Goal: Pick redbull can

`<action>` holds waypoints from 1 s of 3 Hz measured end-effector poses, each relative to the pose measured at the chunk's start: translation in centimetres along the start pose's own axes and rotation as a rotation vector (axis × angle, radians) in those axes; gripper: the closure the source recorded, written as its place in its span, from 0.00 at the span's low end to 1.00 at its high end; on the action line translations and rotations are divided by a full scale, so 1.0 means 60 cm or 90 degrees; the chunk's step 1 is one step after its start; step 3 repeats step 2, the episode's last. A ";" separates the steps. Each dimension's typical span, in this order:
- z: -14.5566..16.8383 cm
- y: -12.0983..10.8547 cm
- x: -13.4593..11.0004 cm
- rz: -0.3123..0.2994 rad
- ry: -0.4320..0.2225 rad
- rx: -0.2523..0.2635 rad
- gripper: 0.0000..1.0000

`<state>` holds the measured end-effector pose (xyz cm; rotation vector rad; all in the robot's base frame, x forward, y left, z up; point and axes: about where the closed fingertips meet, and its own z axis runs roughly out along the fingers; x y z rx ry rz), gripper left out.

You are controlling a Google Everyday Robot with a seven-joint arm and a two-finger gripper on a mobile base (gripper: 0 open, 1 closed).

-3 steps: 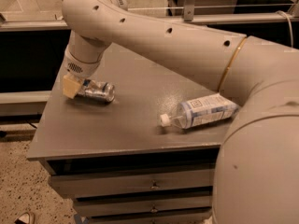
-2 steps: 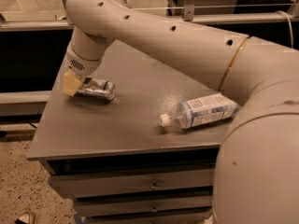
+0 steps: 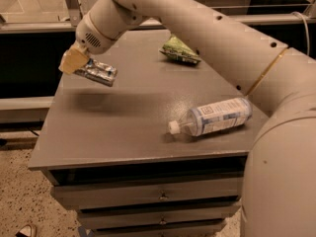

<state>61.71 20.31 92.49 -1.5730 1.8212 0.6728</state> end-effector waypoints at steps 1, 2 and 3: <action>-0.047 -0.027 -0.039 0.011 -0.150 -0.056 1.00; -0.061 -0.025 -0.062 0.026 -0.200 -0.084 1.00; -0.061 -0.025 -0.062 0.026 -0.200 -0.084 1.00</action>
Offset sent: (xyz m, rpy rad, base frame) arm 0.0140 -0.0077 0.0368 0.2425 0.0349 0.0599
